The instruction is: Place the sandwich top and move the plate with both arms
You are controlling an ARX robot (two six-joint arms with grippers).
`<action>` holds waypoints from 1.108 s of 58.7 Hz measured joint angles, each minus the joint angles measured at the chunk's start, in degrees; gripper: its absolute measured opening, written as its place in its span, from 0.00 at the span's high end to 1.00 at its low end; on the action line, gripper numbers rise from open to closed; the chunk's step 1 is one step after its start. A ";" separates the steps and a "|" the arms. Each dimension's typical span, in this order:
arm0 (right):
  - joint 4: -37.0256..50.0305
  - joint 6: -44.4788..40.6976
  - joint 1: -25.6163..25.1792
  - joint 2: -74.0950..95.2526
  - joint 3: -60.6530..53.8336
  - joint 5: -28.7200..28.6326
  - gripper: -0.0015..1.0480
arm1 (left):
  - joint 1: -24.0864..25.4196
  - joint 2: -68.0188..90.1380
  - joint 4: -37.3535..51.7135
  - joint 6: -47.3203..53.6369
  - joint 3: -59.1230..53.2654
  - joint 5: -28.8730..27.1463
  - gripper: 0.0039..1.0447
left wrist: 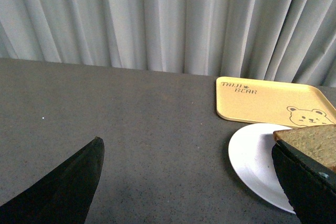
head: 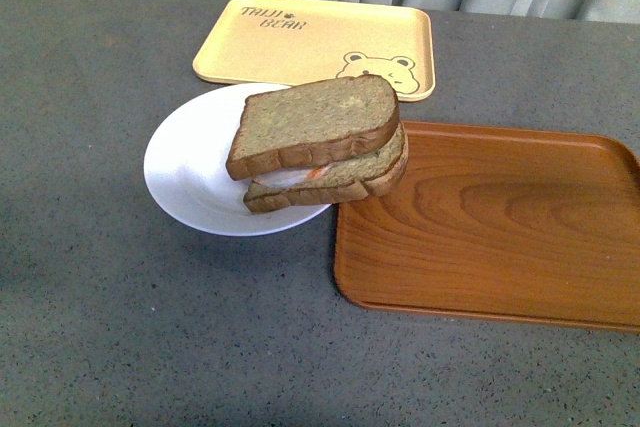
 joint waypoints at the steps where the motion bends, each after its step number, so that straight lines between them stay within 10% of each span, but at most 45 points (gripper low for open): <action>1: -0.33 0.00 -0.13 -0.72 -0.37 -0.13 0.98 | 0.00 -0.02 0.00 0.00 0.00 0.00 0.08; 65: -27.80 -0.02 -5.11 -37.29 -7.63 -4.85 0.98 | 0.00 -0.02 0.00 0.00 0.00 0.00 0.08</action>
